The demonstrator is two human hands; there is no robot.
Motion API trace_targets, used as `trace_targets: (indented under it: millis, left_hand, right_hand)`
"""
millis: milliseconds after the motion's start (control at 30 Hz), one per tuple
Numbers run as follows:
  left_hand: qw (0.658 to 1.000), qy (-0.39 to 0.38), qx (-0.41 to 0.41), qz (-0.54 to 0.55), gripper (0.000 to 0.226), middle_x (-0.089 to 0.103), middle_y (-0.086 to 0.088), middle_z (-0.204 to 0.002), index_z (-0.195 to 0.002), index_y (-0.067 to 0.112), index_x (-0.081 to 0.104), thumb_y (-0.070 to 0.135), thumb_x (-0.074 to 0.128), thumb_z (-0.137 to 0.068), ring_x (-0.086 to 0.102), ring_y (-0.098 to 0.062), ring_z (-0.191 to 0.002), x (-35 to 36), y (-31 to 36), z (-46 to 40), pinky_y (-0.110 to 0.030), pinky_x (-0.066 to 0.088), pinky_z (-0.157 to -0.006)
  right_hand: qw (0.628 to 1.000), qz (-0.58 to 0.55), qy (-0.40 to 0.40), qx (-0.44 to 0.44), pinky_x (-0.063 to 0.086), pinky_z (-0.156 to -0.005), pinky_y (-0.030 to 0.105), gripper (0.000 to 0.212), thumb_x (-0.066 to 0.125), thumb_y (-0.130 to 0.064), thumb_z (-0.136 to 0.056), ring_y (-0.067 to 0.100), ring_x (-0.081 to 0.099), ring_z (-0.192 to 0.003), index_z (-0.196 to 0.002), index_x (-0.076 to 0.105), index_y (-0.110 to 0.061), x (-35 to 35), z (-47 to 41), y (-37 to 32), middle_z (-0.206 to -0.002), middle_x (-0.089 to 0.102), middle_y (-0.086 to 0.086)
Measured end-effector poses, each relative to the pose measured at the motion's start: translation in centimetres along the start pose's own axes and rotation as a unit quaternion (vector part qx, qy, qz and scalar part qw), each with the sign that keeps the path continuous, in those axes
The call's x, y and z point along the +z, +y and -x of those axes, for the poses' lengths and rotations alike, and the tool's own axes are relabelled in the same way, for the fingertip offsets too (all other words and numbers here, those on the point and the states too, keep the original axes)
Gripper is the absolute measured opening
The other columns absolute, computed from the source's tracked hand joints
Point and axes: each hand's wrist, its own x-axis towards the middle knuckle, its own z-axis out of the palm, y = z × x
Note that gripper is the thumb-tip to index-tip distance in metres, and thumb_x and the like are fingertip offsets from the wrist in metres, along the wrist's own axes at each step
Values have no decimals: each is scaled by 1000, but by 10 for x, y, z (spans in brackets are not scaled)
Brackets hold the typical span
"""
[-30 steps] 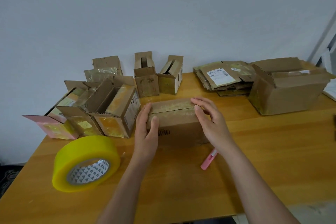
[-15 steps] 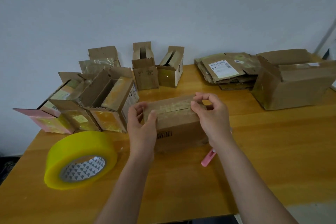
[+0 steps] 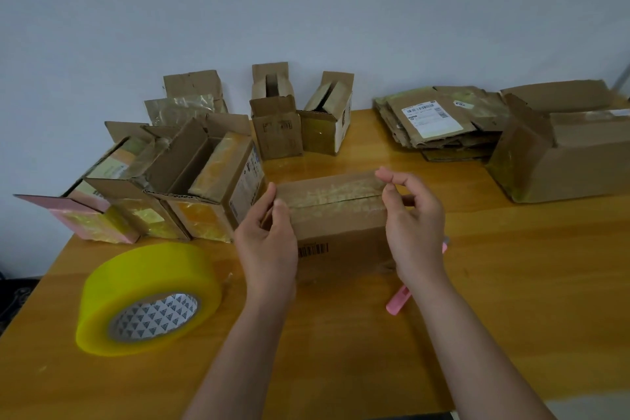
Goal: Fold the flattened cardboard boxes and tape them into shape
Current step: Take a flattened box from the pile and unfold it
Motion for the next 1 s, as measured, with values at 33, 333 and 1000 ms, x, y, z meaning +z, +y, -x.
trace_targets:
  millis: [33,333,1000]
  left_hand:
    - [1000,1,-4,2,38,49,34,-46,-140,22,53,18,49,-102,48,11,-46,0,0,-1,-25,42,-65]
    - [999,9,-9,34,37,51,33,-46,-138,21,55,14,50,-101,50,5,-50,0,-3,0,-38,44,-77]
    - [999,21,-10,29,34,60,34,-59,-132,26,58,16,53,-100,51,13,-49,6,-9,-10,-25,45,-64]
  right_hand:
    - [1000,-1,-1,3,43,-66,15,29,52,-8,-98,-4,56,-81,-101,68,-32,1,-1,1,-111,67,-17]
    - [995,-40,32,84,47,-78,65,43,38,15,-88,27,58,-91,-85,70,-12,-6,1,-8,-104,71,-19]
    - [999,-13,33,18,45,-63,11,16,57,-6,-95,-4,56,-72,-103,63,-19,-3,-10,2,-106,70,-14]
